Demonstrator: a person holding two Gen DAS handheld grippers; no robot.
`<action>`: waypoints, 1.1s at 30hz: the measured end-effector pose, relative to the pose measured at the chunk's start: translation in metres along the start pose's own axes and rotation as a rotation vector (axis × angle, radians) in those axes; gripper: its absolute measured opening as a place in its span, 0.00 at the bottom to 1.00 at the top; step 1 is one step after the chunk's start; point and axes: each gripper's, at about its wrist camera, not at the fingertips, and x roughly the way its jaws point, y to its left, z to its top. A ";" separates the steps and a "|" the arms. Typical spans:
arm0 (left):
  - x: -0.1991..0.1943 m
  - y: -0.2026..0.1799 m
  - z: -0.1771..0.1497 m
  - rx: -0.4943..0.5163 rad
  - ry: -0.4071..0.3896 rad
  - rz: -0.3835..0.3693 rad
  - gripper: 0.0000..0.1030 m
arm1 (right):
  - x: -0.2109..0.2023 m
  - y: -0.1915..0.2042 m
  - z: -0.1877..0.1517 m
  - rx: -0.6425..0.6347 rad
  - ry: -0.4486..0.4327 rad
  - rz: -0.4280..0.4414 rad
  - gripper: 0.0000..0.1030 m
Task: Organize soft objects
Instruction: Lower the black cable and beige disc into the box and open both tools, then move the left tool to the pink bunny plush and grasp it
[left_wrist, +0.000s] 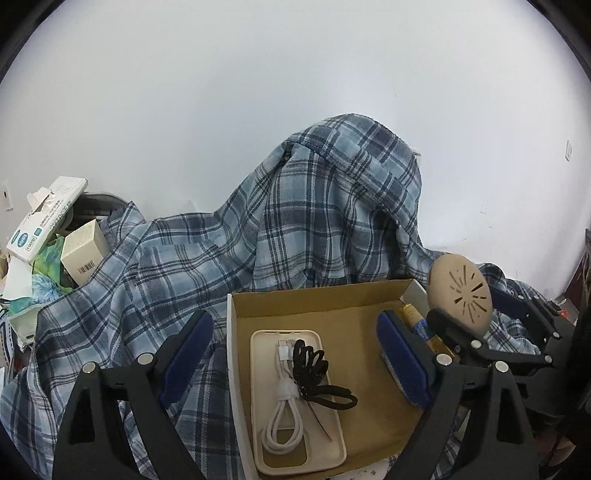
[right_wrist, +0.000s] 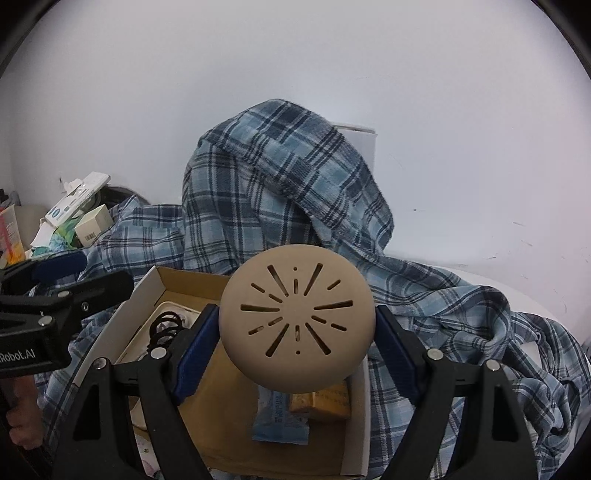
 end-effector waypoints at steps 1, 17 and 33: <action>-0.001 0.000 0.000 0.000 -0.001 -0.002 0.89 | 0.001 0.001 -0.001 -0.005 0.003 0.005 0.79; -0.015 -0.002 0.005 -0.009 -0.032 -0.023 0.89 | -0.011 -0.006 0.008 0.006 -0.030 -0.041 0.90; -0.131 -0.039 0.003 0.034 -0.255 -0.113 0.90 | -0.139 -0.045 0.003 0.046 -0.193 -0.091 0.90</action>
